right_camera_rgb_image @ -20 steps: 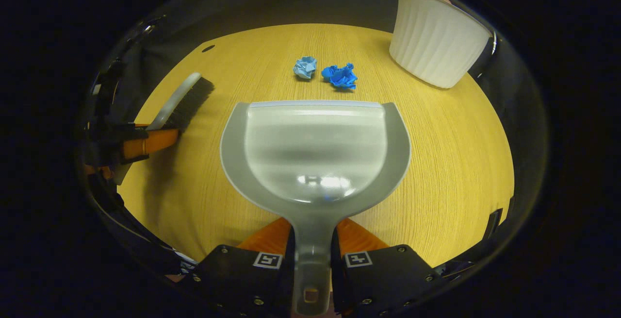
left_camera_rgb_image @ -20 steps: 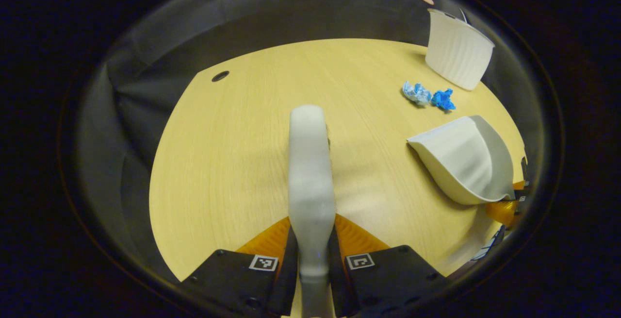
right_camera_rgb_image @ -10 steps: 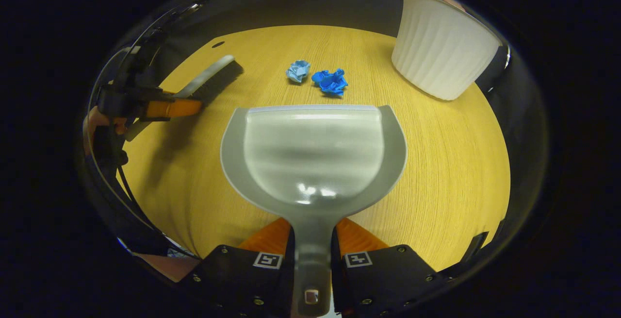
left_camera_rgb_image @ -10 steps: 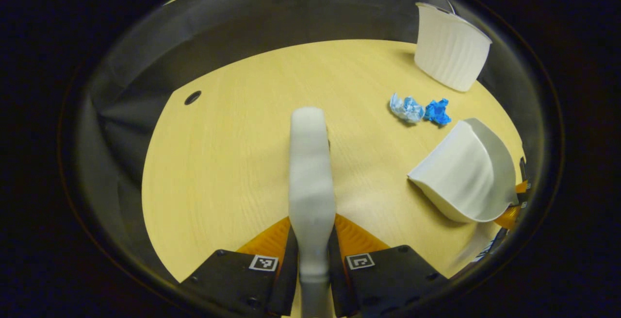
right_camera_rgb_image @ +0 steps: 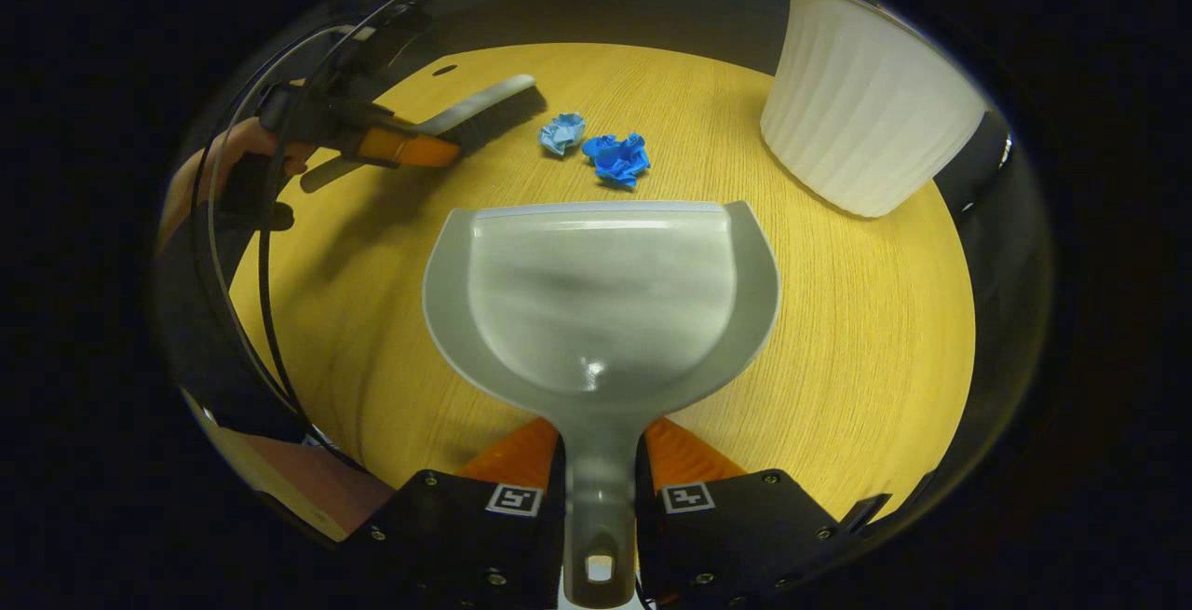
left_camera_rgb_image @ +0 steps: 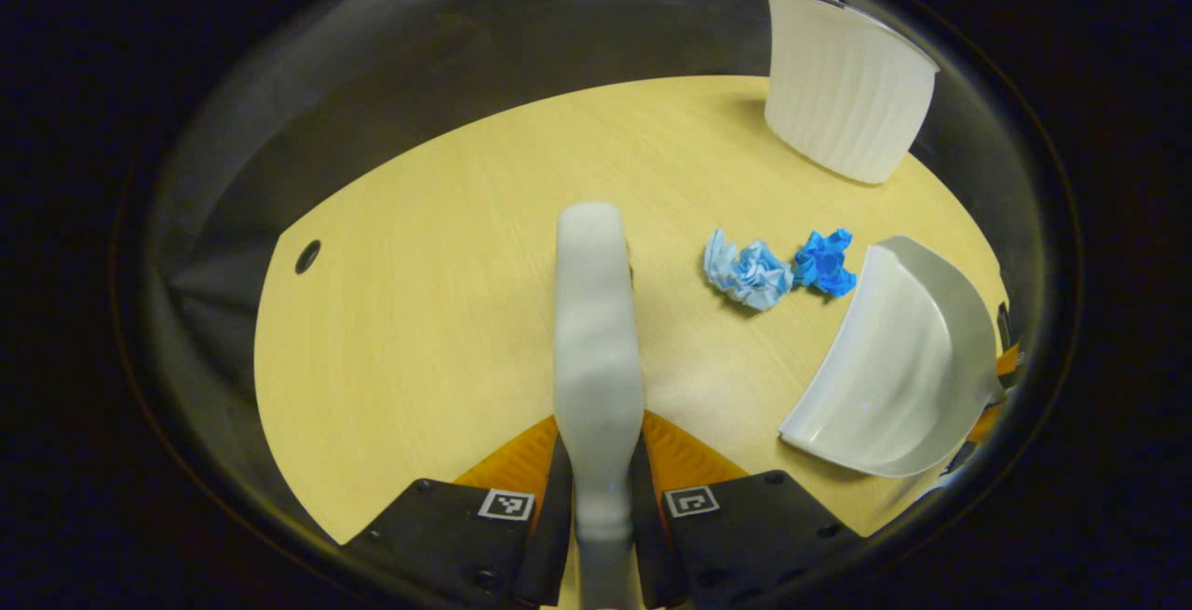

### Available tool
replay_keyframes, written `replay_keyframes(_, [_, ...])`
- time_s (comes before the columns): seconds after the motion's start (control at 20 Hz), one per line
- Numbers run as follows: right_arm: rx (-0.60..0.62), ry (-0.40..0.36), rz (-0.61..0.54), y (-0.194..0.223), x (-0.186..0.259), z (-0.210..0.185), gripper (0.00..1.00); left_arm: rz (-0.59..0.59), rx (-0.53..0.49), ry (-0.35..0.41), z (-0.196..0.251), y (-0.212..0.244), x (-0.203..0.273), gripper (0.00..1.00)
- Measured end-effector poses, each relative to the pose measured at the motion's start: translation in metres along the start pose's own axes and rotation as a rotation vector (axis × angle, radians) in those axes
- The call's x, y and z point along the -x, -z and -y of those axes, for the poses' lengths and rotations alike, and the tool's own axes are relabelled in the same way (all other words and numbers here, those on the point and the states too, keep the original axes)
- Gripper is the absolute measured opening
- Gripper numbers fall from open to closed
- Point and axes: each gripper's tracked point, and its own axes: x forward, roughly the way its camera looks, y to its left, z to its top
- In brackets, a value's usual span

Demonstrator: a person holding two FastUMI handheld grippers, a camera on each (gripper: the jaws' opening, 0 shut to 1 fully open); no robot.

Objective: Pick up the small broom and dustpan from the desktop, sweep the trash into the dustpan with the broom, and then empty the trash into the garbage bin.

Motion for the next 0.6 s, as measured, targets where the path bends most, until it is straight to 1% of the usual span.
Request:
replay_keyframes(0.3, [0.067, -0.03, -0.002, -0.003, -0.003, 0.018, 0.32, 0.008, -0.139, 0.063, 0.031, -0.03, -0.016, 0.39])
replay_keyframes(0.5, [0.09, -0.04, 0.004, -0.005, -0.004, 0.025, 0.32, 0.023, -0.225, 0.139, 0.059, -0.042, -0.018, 0.39])
replay_keyframes(0.6, [0.09, -0.04, 0.008, -0.009, -0.002, 0.019, 0.32, 0.027, -0.239, 0.17, 0.07, -0.045, -0.012, 0.39])
